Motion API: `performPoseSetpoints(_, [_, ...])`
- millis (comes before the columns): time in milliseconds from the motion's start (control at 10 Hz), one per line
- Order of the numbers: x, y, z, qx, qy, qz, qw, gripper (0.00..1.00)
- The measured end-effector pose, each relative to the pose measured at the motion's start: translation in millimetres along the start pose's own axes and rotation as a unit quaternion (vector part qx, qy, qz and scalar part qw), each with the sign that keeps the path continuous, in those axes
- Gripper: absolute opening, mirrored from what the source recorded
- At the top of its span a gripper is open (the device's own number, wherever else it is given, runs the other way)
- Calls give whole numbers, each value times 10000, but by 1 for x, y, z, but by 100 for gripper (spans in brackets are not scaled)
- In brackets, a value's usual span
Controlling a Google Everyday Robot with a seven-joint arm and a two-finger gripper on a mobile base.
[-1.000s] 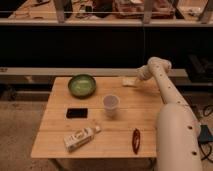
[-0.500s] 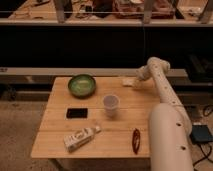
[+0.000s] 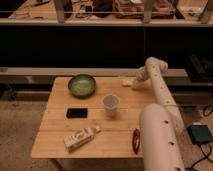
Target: Wipe the white sponge on the table
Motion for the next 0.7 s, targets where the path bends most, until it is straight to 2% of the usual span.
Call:
performPoseSetpoints(200, [0,0,0,-48,17,26,10000,62])
performPoseSetpoints(400, [-2,2,0,-125,3,23,9999,47])
performPoseSetpoints(500, [-2,7,2,-212,-10,27,9998,35])
performPoseSetpoints(700, [-2,12,3,-317,-16,15,9995,33])
